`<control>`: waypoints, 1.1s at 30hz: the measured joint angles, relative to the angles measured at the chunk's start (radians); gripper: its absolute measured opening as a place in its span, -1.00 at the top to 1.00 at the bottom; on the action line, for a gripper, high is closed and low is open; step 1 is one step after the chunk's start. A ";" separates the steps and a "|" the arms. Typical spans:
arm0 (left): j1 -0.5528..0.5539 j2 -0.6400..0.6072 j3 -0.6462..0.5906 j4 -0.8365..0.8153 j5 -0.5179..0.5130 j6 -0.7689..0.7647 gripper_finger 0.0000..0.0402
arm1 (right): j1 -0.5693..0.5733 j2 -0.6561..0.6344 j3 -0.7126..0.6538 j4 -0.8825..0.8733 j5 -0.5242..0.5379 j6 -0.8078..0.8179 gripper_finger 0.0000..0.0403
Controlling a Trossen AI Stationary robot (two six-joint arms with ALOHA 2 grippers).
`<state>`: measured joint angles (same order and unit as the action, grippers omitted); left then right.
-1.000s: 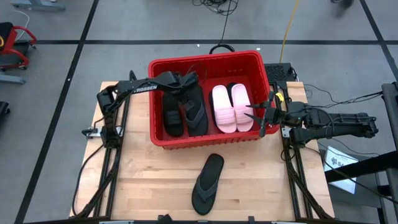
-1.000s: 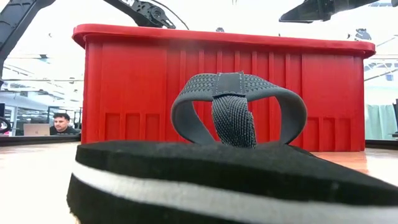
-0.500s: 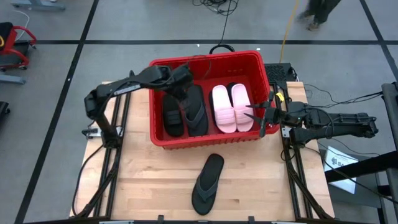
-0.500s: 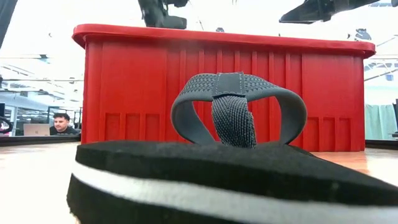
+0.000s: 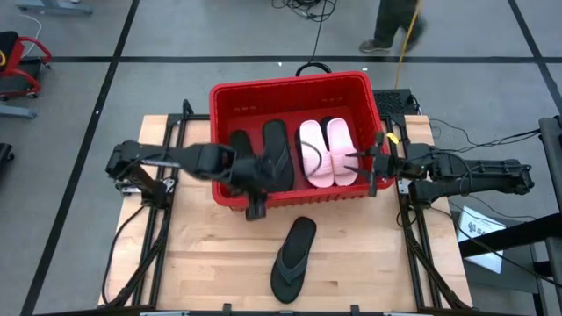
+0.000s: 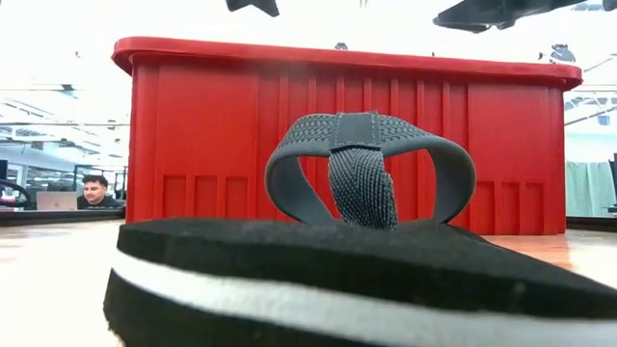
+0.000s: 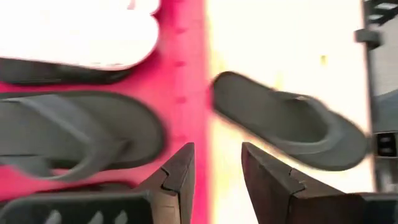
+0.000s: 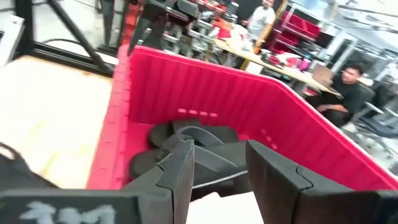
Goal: Pick and place slides into bin
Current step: Put the black slipper into the red organizer bin
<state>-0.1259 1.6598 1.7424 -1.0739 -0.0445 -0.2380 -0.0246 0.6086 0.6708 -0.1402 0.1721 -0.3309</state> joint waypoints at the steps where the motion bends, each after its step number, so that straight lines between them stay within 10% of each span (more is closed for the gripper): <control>1: -0.021 0.006 0.000 0.013 -0.001 -0.021 0.38 | 0.000 0.000 0.000 0.000 -0.017 0.000 0.33; 15: -0.205 0.058 -0.208 0.460 0.041 -0.316 0.38 | 0.000 -0.015 0.000 -0.025 -0.229 0.009 0.33; 33: -0.326 0.137 -0.445 0.877 0.040 -0.523 0.38 | 0.000 -0.015 0.000 -0.037 -0.229 0.056 0.33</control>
<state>-0.4522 1.7966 1.2976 -0.1970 -0.0040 -0.7612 -0.0242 0.5938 0.6712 -0.1772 -0.0571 -0.2752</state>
